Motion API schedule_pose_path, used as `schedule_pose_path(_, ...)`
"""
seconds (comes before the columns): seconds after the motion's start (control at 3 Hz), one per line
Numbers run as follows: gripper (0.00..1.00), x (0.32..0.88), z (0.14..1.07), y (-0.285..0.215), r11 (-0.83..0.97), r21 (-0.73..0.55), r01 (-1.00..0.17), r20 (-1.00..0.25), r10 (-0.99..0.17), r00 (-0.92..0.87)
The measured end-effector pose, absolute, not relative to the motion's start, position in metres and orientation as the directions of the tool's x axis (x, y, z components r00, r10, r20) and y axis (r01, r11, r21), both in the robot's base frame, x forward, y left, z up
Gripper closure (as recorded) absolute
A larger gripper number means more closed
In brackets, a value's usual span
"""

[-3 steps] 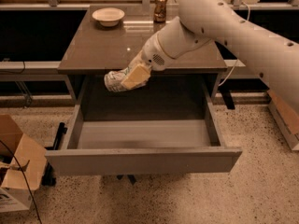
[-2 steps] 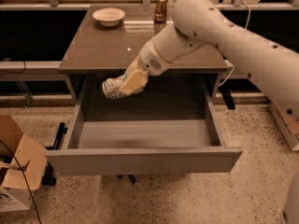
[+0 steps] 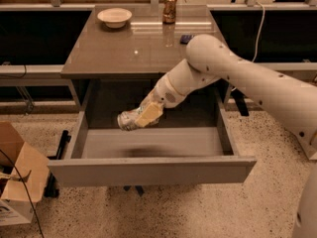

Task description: Place 7up can into top drawer

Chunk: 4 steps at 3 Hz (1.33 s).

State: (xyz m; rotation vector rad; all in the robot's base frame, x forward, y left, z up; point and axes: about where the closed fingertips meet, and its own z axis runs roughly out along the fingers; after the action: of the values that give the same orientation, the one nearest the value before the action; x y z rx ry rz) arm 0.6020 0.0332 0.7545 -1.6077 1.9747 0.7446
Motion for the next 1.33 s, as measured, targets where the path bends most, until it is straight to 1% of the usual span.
schedule_pose_path(0.33, 0.60, 0.600, 0.714, 0.027, 0.169, 0.149, -0.974, -0.672, -0.705, -0.225)
schedule_pose_path(0.67, 0.37, 0.603, 0.681, 0.014, 0.216, 0.171, -0.961, -0.688, -0.672, -0.273)
schedule_pose_path(1.0, 0.13, 0.606, 0.663, 0.005, 0.252, 0.174, -0.952, -0.706, -0.642, -0.299)
schedule_pose_path(1.33, 0.00, 0.606, 0.657, 0.000, 0.270, 0.171, -0.948, -0.719, -0.623, -0.307)
